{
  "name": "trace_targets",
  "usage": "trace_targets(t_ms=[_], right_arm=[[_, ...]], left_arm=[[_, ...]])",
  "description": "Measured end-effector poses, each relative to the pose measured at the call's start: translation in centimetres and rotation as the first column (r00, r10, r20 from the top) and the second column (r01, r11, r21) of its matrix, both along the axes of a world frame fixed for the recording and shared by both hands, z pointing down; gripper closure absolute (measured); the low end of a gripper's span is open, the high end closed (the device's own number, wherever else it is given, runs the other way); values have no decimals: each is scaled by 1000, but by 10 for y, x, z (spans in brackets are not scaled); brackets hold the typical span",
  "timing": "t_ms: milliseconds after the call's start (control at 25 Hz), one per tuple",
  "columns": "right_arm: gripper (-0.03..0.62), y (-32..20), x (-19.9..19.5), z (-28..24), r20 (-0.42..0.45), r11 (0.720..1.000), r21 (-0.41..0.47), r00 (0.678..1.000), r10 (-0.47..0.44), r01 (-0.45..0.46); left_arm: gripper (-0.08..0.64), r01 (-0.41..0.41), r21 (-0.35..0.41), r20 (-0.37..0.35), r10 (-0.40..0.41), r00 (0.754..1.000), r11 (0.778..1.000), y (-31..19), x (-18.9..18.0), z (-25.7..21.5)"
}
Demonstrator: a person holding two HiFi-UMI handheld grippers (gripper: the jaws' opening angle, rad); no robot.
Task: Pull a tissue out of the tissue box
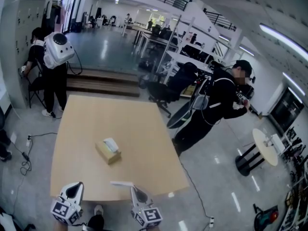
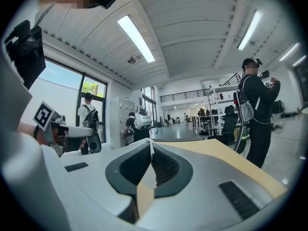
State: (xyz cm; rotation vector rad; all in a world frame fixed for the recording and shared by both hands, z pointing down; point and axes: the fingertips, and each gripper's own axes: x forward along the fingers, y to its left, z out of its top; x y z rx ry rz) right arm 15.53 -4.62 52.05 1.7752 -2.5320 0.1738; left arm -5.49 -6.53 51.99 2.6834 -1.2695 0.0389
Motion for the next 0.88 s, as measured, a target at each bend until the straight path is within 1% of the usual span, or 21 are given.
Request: trace_targets(t_ms=[360,480,720,880], right_arm=[[592,24,-5,3,-3,1000,7,1000,-2,3],[592,33,-6,1,-5,1000,-5,1000,7,-7],[592,40,-3,-3,-2,1000,-4,1000,13,-13],[592,41,-2,1,1,1000,0,1000,15,-15]], left_arm=[[552,11,21,-7,-11,1000,1000,22,-7,1],[552,12,24,-9,-11,1000,1000,28,-9,-1],[552,13,35,-12,-13,1000,999,34,-8,-8],[552,17,35,-10,-16,1000,999,34,-8,-5]])
